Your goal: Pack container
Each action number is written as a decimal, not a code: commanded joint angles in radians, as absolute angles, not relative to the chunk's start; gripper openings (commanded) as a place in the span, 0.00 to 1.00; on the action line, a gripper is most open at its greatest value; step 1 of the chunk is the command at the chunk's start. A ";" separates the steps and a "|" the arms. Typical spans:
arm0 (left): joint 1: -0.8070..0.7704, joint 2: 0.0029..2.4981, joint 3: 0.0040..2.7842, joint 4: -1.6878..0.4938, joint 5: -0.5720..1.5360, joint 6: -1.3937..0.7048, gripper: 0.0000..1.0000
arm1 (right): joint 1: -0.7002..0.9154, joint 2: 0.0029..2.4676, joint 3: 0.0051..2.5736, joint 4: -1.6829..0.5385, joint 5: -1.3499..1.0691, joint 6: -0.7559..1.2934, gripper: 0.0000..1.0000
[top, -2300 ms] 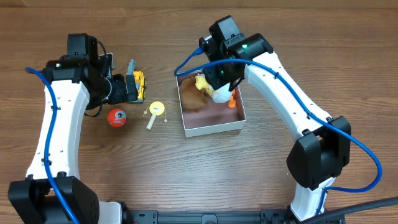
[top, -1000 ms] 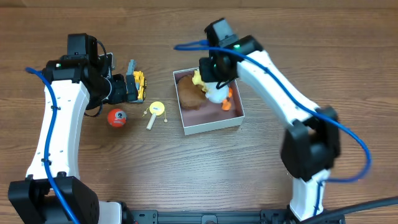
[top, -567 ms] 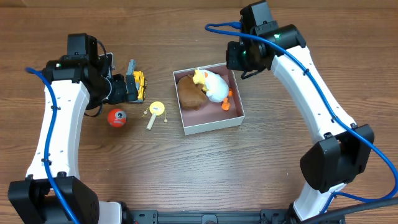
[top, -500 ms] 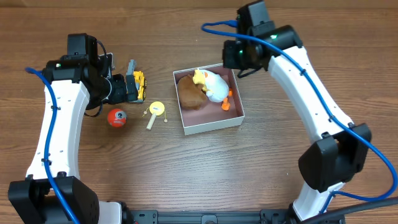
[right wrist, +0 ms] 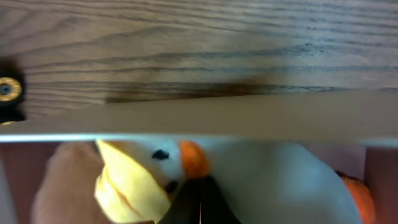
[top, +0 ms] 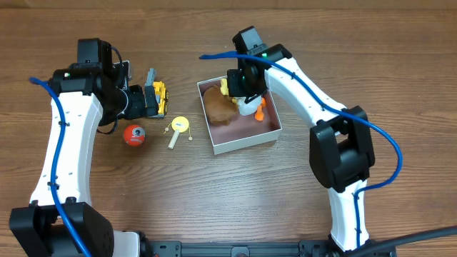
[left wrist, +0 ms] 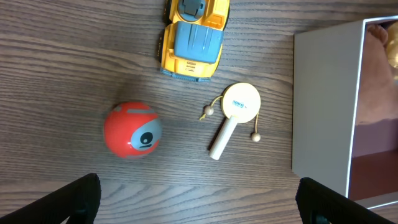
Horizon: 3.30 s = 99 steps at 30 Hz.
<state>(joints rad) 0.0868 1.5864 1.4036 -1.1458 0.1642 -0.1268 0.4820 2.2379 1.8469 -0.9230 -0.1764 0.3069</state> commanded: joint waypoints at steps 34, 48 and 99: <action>0.091 1.590 1.426 -1.147 0.173 -0.112 1.00 | 0.188 1.944 1.649 -1.229 -0.113 0.355 0.04; 0.091 1.590 1.426 -1.147 0.173 -0.112 1.00 | 0.405 1.944 1.558 -1.263 -0.291 0.398 0.04; 0.066 1.733 1.426 -0.798 0.053 0.093 1.00 | 0.228 0.842 1.630 -1.293 0.033 0.284 1.00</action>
